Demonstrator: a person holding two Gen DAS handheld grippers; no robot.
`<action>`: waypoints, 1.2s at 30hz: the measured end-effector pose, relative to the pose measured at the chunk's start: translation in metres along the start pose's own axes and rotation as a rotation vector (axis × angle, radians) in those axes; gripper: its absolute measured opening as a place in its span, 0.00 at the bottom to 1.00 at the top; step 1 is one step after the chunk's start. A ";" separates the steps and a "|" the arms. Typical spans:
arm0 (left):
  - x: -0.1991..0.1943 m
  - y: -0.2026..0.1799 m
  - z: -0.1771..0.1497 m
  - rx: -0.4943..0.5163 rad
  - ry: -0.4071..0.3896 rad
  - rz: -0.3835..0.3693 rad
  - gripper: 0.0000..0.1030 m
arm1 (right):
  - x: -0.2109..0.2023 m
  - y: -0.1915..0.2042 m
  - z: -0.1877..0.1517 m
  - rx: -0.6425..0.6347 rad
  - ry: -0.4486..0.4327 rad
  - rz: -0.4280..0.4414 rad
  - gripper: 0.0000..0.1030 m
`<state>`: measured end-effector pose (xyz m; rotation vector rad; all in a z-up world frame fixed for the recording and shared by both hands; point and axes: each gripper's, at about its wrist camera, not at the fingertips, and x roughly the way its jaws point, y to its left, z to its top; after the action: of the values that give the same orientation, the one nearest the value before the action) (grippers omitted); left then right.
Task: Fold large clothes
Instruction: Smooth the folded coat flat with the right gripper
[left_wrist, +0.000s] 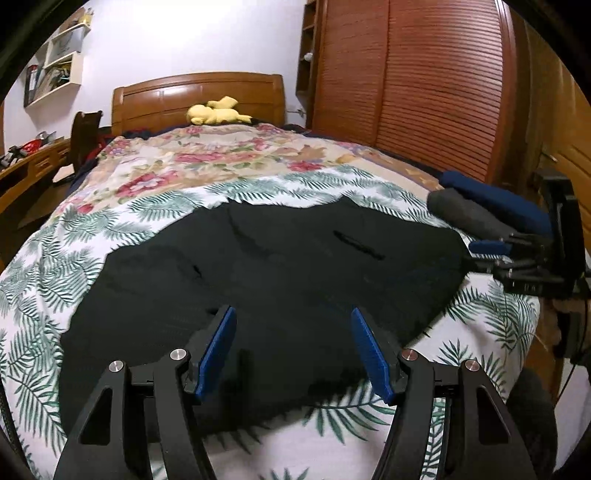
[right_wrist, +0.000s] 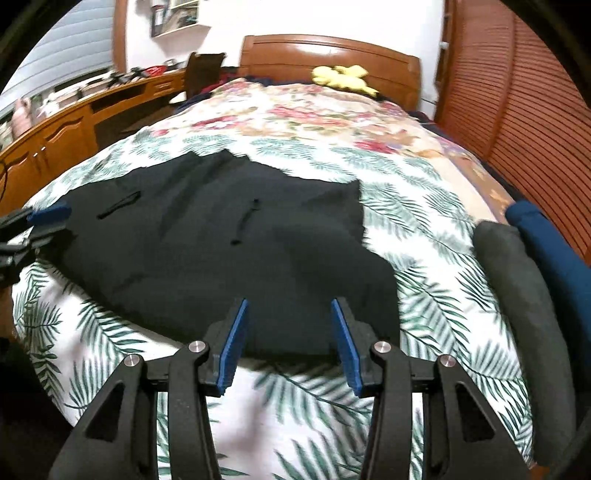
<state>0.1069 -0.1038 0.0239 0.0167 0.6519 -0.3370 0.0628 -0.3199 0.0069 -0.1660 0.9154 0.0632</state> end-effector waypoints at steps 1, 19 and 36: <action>0.002 -0.002 0.000 0.005 0.006 -0.002 0.65 | -0.002 -0.004 -0.002 0.010 -0.004 -0.001 0.46; 0.015 -0.005 -0.002 0.050 0.057 0.013 0.65 | 0.025 -0.052 -0.007 0.175 0.036 -0.003 0.74; 0.016 -0.005 -0.002 0.050 0.059 0.011 0.65 | 0.065 -0.064 -0.017 0.305 0.111 0.113 0.74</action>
<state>0.1161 -0.1134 0.0131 0.0778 0.7014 -0.3434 0.0969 -0.3873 -0.0476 0.1677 1.0329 0.0184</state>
